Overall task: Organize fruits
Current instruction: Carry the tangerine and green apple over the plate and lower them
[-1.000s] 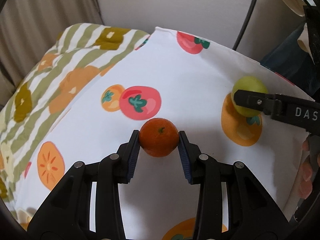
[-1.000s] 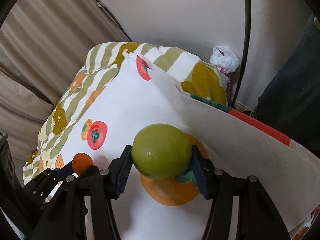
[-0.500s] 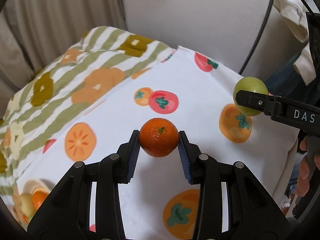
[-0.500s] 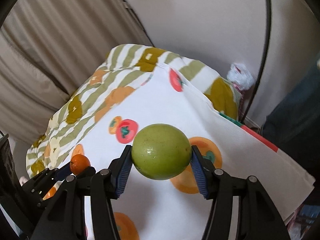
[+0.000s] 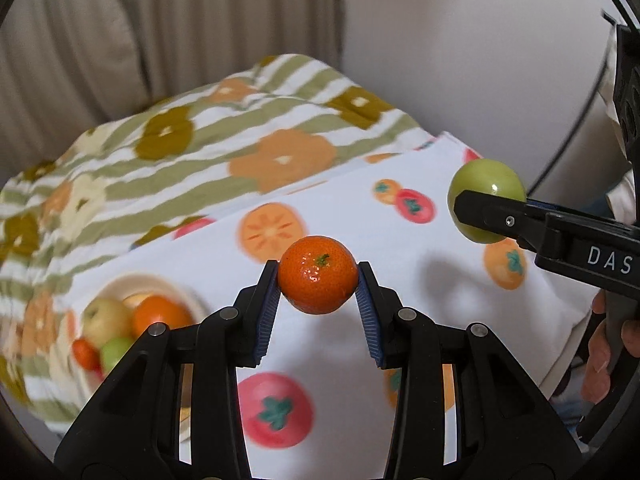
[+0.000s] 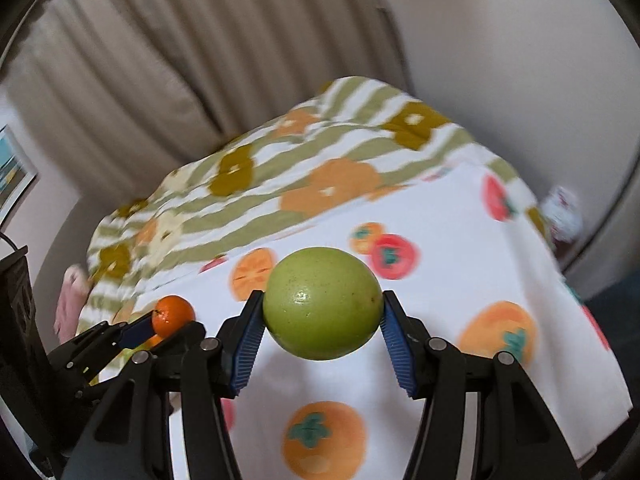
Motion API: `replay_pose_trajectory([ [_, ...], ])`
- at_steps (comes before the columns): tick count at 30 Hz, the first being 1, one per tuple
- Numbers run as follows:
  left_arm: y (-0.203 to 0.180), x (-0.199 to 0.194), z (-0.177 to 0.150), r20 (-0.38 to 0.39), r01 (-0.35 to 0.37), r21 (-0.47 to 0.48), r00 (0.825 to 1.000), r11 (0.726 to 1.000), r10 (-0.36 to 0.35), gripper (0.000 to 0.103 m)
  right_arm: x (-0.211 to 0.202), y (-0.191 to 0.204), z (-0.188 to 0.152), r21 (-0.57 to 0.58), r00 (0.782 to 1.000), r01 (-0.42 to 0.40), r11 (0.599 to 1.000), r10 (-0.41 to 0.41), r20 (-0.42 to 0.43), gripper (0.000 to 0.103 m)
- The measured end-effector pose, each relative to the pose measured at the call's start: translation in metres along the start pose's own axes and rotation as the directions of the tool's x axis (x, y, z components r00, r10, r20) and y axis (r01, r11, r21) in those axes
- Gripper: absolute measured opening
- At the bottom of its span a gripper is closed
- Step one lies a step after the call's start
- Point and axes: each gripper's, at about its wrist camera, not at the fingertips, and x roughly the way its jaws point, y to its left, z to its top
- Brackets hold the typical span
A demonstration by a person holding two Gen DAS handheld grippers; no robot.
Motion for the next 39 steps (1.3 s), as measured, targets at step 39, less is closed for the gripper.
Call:
replay_pose_trajectory([
  [39, 0.214, 0.004, -0.099, -0.152, -0.208, -0.308, 0.974, 0.929, 0.167, 0.060, 0.149, 0.206, -0.021, -0.321, 0.943, -0.268, 0.908, 0.180, -0.279, 0.053],
])
